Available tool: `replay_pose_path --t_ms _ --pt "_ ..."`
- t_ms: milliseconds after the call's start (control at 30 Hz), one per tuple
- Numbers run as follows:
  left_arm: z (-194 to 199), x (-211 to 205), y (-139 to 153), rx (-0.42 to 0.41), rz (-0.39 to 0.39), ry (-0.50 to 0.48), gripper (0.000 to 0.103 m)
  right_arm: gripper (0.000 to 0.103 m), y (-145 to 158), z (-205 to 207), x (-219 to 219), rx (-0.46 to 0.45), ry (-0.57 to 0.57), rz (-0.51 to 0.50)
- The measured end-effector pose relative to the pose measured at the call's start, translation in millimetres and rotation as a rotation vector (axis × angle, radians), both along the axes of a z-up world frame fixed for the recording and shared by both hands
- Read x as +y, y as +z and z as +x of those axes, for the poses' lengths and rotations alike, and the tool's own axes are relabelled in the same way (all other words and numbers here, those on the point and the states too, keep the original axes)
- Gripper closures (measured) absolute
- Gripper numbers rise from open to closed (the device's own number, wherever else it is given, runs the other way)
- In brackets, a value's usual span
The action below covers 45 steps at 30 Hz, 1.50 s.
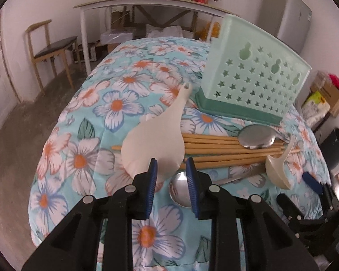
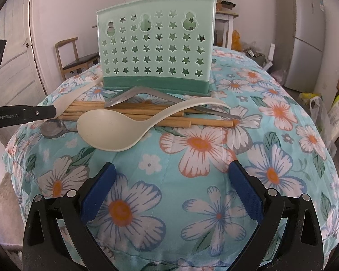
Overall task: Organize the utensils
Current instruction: 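Close the left gripper on the white rice paddle, then lift the white rice paddle up off the table with the left gripper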
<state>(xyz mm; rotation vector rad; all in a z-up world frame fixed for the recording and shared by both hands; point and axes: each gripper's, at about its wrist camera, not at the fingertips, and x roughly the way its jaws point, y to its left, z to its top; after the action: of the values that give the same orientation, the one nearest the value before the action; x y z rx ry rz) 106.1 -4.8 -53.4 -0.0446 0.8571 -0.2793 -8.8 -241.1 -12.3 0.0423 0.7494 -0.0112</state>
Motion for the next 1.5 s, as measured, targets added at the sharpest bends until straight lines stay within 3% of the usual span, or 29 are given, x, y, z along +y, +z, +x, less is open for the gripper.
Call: replay_pose_path --t_ms 67,133,300,433,500,567,667,767,800,933,1100,1333,1500 --pt "-1.7 4.5 0.3 -0.010 -0.031 0.024 0.096 0.008 -0.8 -2.1 0.5 -0.009 -0.001 0.002" --pt "-3.0 8.3 1.6 -0.024 -0.044 0.038 0.101 0.008 -1.9 -3.5 0.8 -0.021 0.000 0.001" --pt "-11.8 15.7 15.2 -0.091 -0.069 0.045 0.103 0.008 -3.9 -5.8 1.5 -0.042 0.001 -0.001" --pt "-14.3 19.6 16.3 -0.078 -0.056 0.055 0.102 0.008 -4.1 -5.8 1.1 -0.044 -0.002 -0.002" --pt "-15.5 16.6 16.7 -0.080 -0.028 0.035 0.088 0.008 -4.4 -6.5 1.5 -0.043 -0.004 -0.002" --pt "-17.5 9.0 19.3 -0.110 0.027 0.008 0.047 0.008 -4.8 -6.1 1.6 -0.043 -0.008 -0.003" --pt "-19.4 -7.5 22.6 -0.172 0.124 -0.069 0.038 0.008 -5.1 -6.5 2.8 -0.044 -0.013 -0.006" --pt "-12.4 -21.9 13.7 -0.158 0.234 -0.108 0.038 0.008 -5.2 -6.0 2.8 -0.048 -0.016 -0.005" --pt "-8.0 -22.9 9.5 -0.133 0.236 -0.116 0.038 0.008 -5.4 -6.0 2.9 -0.049 -0.016 -0.005" --pt "10.4 -14.1 -3.2 -0.038 0.189 -0.080 0.039 0.008 -5.6 -5.6 2.9 -0.048 -0.015 -0.003" --pt "22.2 1.3 -6.1 0.003 0.118 -0.043 0.044 0.008 -5.6 -5.5 3.0 -0.050 -0.014 -0.002" --pt "22.1 6.1 -1.4 -0.017 0.103 -0.067 0.054 0.008 -4.9 -4.7 2.5 -0.053 -0.014 0.002" --pt "28.0 18.3 4.1 -0.016 0.023 -0.058 0.061 0.008 -4.8 -4.1 1.8 -0.054 -0.013 0.003"
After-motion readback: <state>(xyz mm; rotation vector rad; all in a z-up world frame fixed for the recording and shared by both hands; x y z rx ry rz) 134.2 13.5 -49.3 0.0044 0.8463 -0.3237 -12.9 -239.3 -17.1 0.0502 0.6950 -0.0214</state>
